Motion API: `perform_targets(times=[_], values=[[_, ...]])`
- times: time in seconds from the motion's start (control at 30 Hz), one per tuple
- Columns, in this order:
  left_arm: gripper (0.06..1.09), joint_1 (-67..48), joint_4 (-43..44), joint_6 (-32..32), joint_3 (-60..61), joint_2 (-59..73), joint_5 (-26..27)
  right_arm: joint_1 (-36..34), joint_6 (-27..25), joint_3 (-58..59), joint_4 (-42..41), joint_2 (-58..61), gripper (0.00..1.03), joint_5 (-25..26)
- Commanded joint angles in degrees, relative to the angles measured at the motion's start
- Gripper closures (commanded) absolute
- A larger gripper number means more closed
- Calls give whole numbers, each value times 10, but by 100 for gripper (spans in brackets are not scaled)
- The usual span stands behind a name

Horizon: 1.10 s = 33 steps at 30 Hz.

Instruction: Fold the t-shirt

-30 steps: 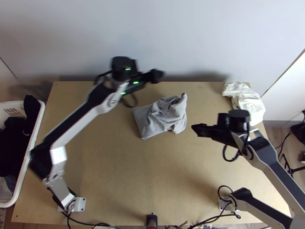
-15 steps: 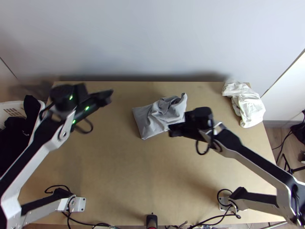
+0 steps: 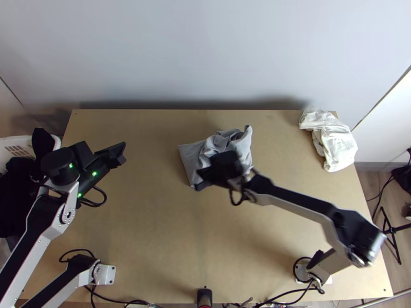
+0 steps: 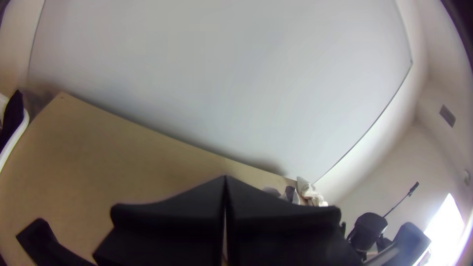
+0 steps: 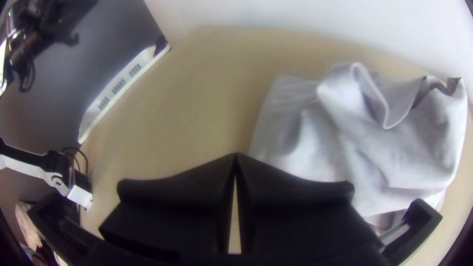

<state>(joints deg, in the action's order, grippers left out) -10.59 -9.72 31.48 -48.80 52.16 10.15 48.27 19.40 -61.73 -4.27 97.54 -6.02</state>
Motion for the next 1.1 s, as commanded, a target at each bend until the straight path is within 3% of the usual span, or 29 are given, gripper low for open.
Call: perform_targets(times=[0.0,0.27,0.6,0.73,1.07], values=[[105,20,1,8,19,-28,-12,58,-40,-58,-18,105,100,58],[105,38,-14,0,54,-86,-17,2,-81,-119,-15,139,100,91],[105,34,-7,-18,66,-99,-17,-104,-94,-44,-48,82,100,101],[105,34,-7,-19,64,-100,-17,-129,-110,7,-101,56,100,101],[105,38,-21,-29,77,-121,-17,-172,-103,46,-102,2,100,102]])
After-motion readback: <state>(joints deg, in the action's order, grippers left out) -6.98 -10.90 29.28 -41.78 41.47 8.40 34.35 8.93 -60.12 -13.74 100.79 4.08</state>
